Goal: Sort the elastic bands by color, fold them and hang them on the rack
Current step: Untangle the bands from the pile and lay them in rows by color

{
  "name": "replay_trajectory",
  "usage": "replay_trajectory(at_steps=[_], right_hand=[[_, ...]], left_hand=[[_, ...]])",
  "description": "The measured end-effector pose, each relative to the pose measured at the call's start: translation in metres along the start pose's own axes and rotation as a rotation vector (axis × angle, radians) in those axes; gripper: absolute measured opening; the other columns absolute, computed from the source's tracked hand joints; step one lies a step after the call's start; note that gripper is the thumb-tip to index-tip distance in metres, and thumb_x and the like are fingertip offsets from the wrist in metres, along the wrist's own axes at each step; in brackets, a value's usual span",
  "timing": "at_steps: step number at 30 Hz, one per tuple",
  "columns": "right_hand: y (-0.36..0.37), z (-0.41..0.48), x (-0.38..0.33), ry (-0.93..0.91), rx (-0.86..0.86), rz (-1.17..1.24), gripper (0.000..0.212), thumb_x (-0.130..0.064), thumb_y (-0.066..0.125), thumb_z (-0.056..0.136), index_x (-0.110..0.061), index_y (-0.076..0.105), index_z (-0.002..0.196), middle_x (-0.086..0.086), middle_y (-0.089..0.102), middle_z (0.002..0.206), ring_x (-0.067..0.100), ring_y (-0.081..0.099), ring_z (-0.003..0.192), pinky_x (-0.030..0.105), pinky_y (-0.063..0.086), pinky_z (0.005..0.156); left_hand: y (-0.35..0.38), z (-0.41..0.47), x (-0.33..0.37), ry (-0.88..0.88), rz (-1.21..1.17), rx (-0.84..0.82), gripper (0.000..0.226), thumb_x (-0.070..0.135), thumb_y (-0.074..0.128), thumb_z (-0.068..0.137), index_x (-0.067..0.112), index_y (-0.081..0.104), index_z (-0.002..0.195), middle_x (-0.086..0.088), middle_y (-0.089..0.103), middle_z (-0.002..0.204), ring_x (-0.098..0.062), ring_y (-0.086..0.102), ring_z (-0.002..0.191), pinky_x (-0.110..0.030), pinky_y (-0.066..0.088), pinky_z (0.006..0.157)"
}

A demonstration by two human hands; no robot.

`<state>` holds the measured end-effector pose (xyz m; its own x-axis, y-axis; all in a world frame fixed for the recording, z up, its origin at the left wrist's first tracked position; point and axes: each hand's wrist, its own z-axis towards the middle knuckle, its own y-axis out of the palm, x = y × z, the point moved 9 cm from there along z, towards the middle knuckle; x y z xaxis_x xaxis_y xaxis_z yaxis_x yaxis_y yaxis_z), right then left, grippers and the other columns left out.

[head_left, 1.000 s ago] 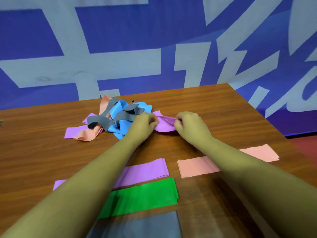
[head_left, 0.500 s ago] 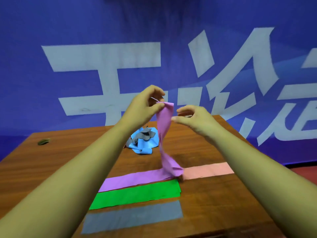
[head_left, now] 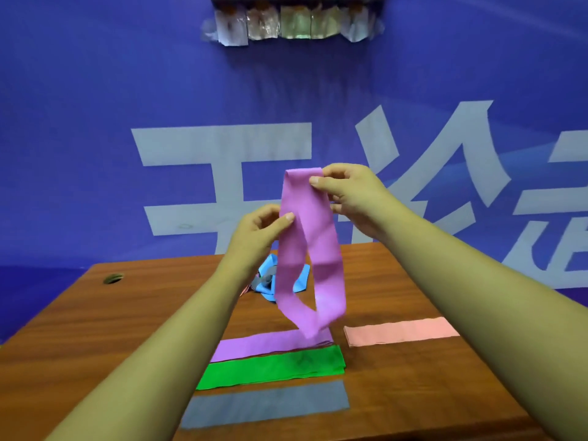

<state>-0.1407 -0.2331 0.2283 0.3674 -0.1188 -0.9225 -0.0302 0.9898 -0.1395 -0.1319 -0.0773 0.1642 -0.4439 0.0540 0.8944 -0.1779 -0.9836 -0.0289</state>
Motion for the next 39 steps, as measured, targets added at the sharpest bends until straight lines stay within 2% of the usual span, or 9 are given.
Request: replay_trajectory(at_steps=[4, 7, 10, 14, 18, 21, 28, 32, 39], right_hand=[[0.003, -0.003, 0.013, 0.035, 0.025, -0.006, 0.005, -0.008, 0.067, 0.09, -0.008, 0.064, 0.086, 0.005, 0.058, 0.077, 0.014, 0.057, 0.066, 0.023, 0.053, 0.056], [0.007, -0.007, 0.022, 0.066, 0.015, -0.005, 0.003, -0.008, 0.067, 0.09, -0.005, 0.067, 0.089, 0.004, 0.062, 0.075, 0.009, 0.06, 0.06, 0.023, 0.054, 0.058], [0.011, -0.009, 0.028, 0.064, 0.01, -0.051, 0.011, -0.006, 0.067, 0.09, 0.002, 0.068, 0.097, 0.004, 0.064, 0.077, 0.006, 0.061, 0.06, 0.022, 0.054, 0.059], [0.017, -0.012, 0.035, 0.097, 0.009, 0.031, 0.021, -0.004, 0.069, 0.088, 0.007, 0.065, 0.106, 0.01, 0.066, 0.087, 0.009, 0.066, 0.063, 0.026, 0.056, 0.061], [0.018, -0.012, 0.041, 0.126, 0.038, 0.087, 0.031, -0.004, 0.071, 0.086, 0.001, 0.061, 0.115, 0.015, 0.067, 0.095, 0.019, 0.068, 0.076, 0.027, 0.058, 0.064], [0.023, -0.014, 0.046, 0.112, 0.019, 0.011, 0.032, -0.006, 0.074, 0.084, -0.002, 0.061, 0.113, 0.013, 0.068, 0.091, 0.021, 0.07, 0.079, 0.034, 0.06, 0.071], [0.032, -0.019, 0.07, 0.137, 0.013, 0.02, 0.024, -0.031, 0.069, 0.089, -0.008, 0.067, 0.098, 0.004, 0.066, 0.088, 0.014, 0.059, 0.069, 0.029, 0.047, 0.058], [0.031, -0.014, 0.054, 0.025, 0.03, -0.097, 0.017, -0.027, 0.07, 0.089, -0.011, 0.069, 0.086, -0.002, 0.066, 0.08, 0.008, 0.057, 0.072, 0.025, 0.045, 0.062], [0.037, -0.003, 0.051, 0.082, -0.039, -0.165, 0.03, -0.036, 0.074, 0.083, -0.006, 0.071, 0.09, 0.001, 0.069, 0.08, 0.016, 0.063, 0.075, 0.043, 0.057, 0.072]], left_hand=[[-0.011, -0.002, 0.008, 0.024, 0.005, 0.112, 0.007, 0.01, 0.06, 0.094, 0.015, 0.063, 0.097, 0.012, 0.069, 0.075, -0.004, 0.062, 0.072, -0.021, 0.051, 0.067], [-0.014, -0.001, 0.016, 0.056, 0.084, 0.124, 0.007, 0.013, 0.061, 0.094, 0.014, 0.065, 0.099, 0.007, 0.068, 0.079, -0.007, 0.062, 0.075, -0.025, 0.055, 0.068], [-0.014, -0.002, 0.024, 0.112, 0.188, 0.128, 0.011, 0.013, 0.06, 0.094, 0.01, 0.07, 0.099, 0.002, 0.069, 0.084, -0.006, 0.062, 0.077, -0.028, 0.055, 0.071], [-0.019, -0.003, 0.024, 0.117, 0.26, 0.172, 0.011, 0.014, 0.062, 0.093, 0.012, 0.072, 0.098, 0.003, 0.07, 0.085, 0.003, 0.061, 0.073, -0.014, 0.05, 0.066], [-0.021, -0.006, 0.011, 0.04, 0.127, 0.175, 0.015, 0.017, 0.061, 0.094, 0.012, 0.065, 0.107, 0.002, 0.065, 0.079, -0.007, 0.06, 0.068, -0.02, 0.052, 0.062], [-0.024, -0.007, 0.006, -0.001, 0.103, 0.199, 0.011, 0.015, 0.062, 0.093, 0.01, 0.067, 0.102, 0.0, 0.069, 0.077, -0.008, 0.062, 0.067, -0.022, 0.053, 0.061], [-0.02, -0.005, 0.0, -0.029, 0.109, 0.158, 0.014, 0.017, 0.063, 0.092, 0.007, 0.072, 0.097, 0.002, 0.07, 0.076, -0.005, 0.06, 0.065, -0.019, 0.049, 0.058], [-0.015, -0.012, -0.008, -0.045, 0.022, 0.098, 0.016, 0.026, 0.062, 0.094, 0.012, 0.07, 0.095, 0.004, 0.069, 0.078, -0.01, 0.061, 0.073, -0.026, 0.049, 0.069], [-0.006, -0.025, -0.033, -0.115, 0.056, -0.05, 0.025, 0.019, 0.065, 0.092, 0.015, 0.069, 0.116, -0.003, 0.075, 0.105, -0.019, 0.068, 0.104, -0.042, 0.052, 0.097]])
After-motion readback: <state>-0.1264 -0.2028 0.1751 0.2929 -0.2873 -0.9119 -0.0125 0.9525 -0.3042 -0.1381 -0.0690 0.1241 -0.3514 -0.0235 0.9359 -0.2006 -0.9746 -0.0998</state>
